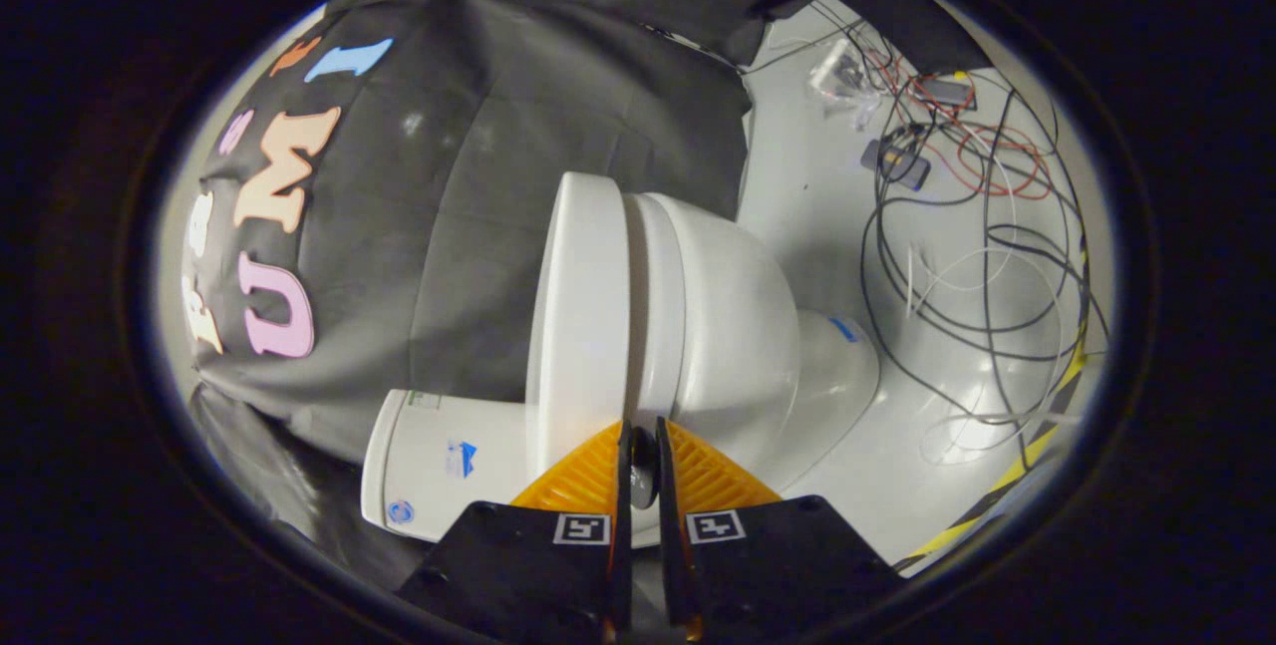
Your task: Open the toilet lid.
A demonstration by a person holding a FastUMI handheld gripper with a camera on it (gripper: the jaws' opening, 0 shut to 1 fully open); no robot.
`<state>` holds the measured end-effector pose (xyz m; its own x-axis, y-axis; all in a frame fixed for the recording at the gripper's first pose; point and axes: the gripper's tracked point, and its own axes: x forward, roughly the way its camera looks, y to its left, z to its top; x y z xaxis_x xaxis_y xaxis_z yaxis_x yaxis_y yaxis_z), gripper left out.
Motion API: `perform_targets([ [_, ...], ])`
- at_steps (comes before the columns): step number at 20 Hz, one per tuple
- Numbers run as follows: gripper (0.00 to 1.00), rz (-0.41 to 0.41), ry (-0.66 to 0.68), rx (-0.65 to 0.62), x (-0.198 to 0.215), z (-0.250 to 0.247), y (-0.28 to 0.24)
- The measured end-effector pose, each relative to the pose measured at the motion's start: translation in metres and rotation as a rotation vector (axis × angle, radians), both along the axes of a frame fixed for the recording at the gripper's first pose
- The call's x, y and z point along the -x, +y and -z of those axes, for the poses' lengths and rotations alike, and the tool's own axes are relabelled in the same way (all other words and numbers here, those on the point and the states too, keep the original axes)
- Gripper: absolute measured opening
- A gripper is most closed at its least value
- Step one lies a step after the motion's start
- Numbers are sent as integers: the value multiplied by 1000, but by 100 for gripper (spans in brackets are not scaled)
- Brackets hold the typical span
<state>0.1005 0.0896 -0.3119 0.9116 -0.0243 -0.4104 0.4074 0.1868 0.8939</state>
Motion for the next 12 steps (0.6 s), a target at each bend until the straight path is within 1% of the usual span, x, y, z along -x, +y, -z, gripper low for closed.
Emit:
perform_targets([
  [2, 13, 2, -22, 2, -1, -1, -4],
  [3, 13, 22, -15, 11, -13, 3, -3],
  [5, 1, 5, 5, 57, -2, -2, -3],
  [7, 1, -14, 24, 89, -2, -4, -3],
  [11, 1, -11, 70, 68, -2, -10, -1],
  [12, 1, -21, 74, 94, -3, -14, -2],
])
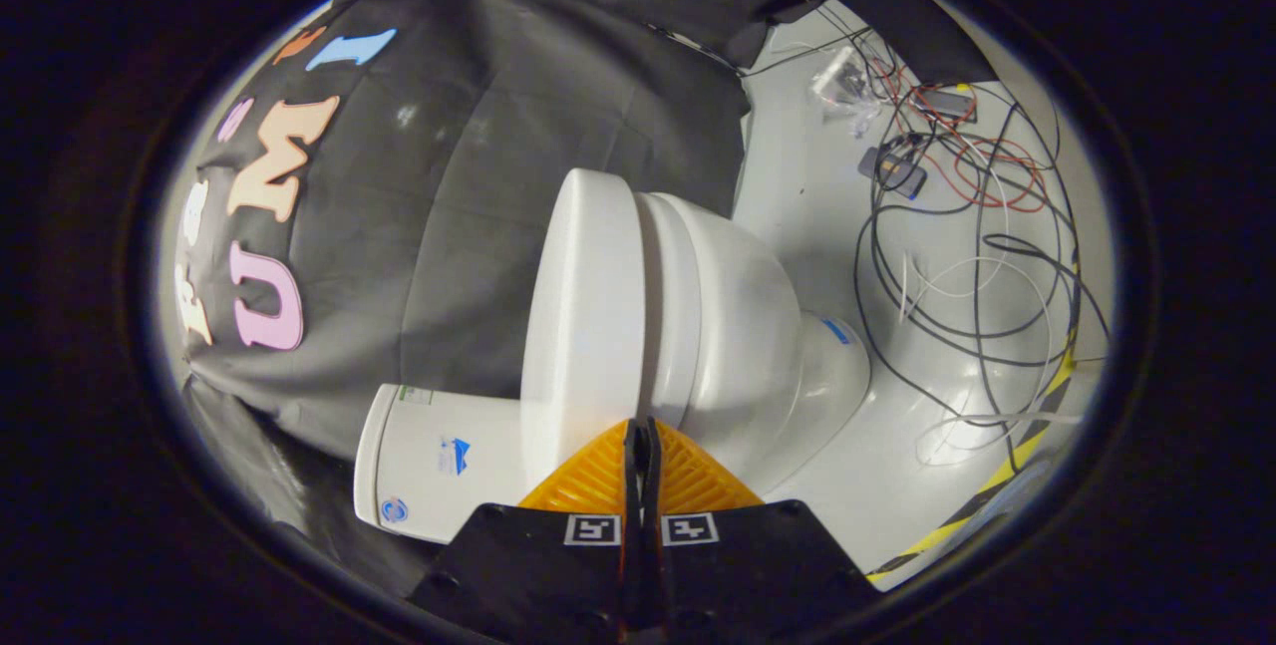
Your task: Open the toilet lid.
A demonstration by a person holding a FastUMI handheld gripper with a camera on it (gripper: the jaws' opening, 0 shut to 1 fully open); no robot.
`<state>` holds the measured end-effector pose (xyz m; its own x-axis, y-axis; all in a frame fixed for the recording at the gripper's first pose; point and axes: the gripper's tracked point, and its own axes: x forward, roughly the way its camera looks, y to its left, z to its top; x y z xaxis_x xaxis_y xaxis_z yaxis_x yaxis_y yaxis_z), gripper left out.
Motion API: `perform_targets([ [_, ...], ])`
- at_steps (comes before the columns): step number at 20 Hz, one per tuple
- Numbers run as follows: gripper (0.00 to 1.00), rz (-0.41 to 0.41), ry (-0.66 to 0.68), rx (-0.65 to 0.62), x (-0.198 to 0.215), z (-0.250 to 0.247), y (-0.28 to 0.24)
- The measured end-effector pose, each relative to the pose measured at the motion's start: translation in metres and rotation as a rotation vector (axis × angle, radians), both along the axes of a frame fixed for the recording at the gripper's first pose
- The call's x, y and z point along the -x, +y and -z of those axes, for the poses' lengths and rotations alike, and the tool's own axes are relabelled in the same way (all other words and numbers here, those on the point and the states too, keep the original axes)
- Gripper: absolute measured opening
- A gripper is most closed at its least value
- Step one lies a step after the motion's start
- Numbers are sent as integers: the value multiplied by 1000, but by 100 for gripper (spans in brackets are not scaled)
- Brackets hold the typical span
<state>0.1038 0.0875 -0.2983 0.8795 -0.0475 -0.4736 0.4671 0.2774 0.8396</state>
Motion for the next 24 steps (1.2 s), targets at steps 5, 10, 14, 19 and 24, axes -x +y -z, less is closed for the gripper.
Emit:
perform_targets([
  [5, 1, -19, -19, 78, -5, -39, 2],
  [10, 1, -21, -4, 130, -8, -66, 7],
  [14, 1, -42, -21, 193, -13, -93, 15],
  [19, 1, -52, -55, 261, -23, -129, 32],
  [24, 1, -48, -65, 313, -29, -152, 44],
])
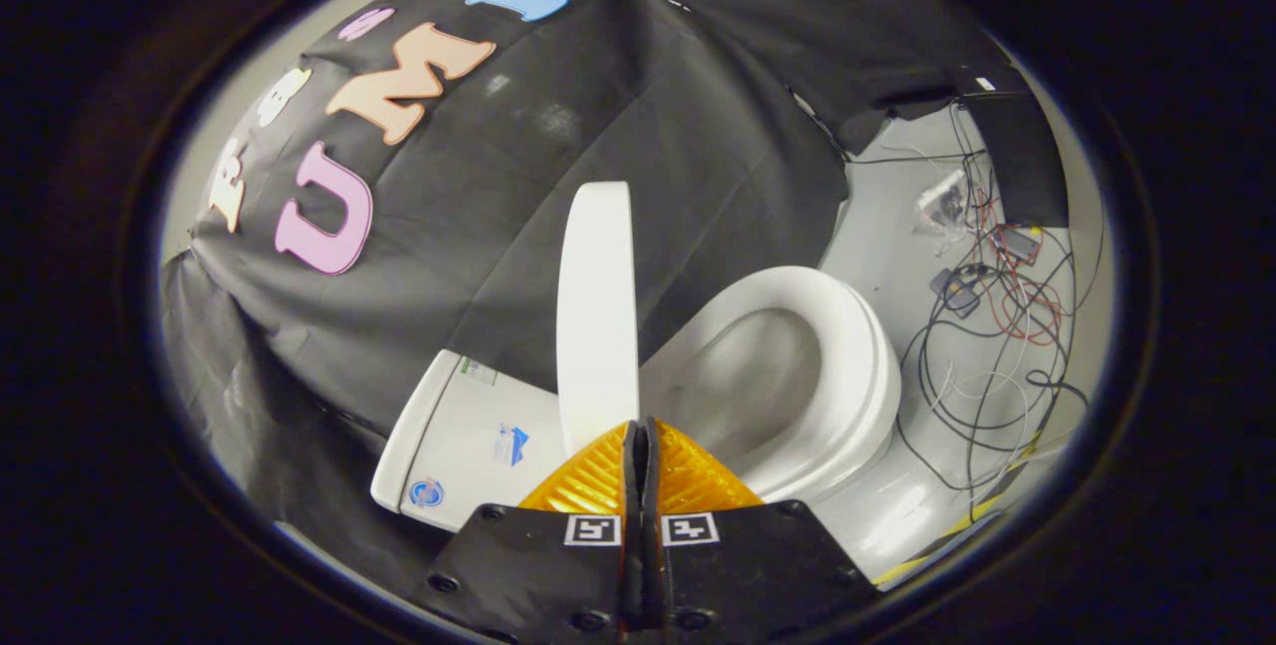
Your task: Open the toilet lid.
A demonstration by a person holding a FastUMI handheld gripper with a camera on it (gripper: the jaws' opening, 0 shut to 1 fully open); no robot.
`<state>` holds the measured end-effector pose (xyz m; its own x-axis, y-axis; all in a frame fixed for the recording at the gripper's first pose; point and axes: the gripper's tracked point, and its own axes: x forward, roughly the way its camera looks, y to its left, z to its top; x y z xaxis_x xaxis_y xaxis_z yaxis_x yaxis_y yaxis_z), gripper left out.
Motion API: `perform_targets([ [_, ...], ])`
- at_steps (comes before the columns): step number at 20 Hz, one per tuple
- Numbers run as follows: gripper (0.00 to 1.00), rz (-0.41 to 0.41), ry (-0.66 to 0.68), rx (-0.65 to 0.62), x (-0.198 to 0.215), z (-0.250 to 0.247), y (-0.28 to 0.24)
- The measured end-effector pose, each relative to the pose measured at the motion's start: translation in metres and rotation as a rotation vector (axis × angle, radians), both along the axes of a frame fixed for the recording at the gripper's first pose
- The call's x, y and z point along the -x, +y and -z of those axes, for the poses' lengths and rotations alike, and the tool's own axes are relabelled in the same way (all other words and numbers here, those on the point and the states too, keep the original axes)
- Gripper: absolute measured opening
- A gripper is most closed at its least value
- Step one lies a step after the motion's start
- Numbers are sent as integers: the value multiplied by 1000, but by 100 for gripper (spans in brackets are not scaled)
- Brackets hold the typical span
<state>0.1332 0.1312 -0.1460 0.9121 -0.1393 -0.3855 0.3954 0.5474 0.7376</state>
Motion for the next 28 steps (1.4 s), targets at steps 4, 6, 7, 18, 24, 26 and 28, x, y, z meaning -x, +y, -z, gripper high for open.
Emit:
perform_targets([
  [4, 1, 1, 0, -2, -7, -11, 9],
  [6, 1, 2, 2, 15, -8, -15, 13],
  [7, 1, 4, 3, 24, -8, -17, 14],
  [18, 1, 13, -3, 48, -18, -36, 28],
  [24, 1, 3, -21, 59, -24, -48, 39],
  [26, 1, 0, -24, 68, -26, -51, 42],
  [28, 1, -9, -10, 122, -26, -50, 43],
])
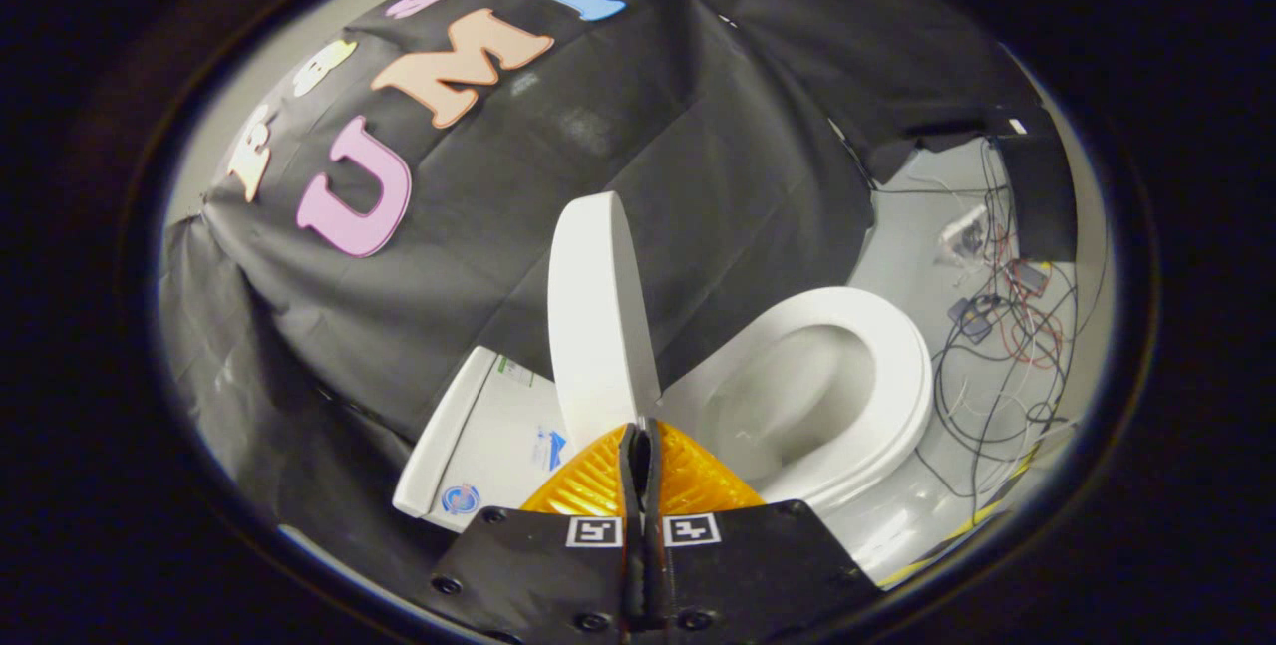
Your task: Open the toilet lid.
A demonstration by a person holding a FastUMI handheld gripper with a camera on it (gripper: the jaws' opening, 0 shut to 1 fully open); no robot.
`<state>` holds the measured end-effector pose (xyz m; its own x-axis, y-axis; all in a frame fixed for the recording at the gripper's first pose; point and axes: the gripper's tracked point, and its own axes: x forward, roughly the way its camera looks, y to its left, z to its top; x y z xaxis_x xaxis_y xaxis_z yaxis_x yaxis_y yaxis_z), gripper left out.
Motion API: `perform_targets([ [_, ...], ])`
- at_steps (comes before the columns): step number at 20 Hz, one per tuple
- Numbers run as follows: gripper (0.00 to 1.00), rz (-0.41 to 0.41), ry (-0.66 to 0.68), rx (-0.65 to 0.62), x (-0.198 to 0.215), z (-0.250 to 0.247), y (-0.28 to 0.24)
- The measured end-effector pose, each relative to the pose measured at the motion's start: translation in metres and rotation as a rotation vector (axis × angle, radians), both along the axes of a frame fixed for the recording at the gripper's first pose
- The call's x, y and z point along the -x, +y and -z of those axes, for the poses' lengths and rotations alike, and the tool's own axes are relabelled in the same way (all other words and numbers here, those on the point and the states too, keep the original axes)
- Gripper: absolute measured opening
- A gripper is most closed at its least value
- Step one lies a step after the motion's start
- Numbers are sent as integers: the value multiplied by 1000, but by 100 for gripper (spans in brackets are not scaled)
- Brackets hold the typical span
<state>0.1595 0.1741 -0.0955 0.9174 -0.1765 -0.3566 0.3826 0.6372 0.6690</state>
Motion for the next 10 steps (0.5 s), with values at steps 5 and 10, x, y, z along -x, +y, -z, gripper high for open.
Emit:
perform_targets([
  [5, 1, -28, 37, 130, -3, -11, 9],
  [10, 1, -28, 33, 144, -7, -19, 17],
])
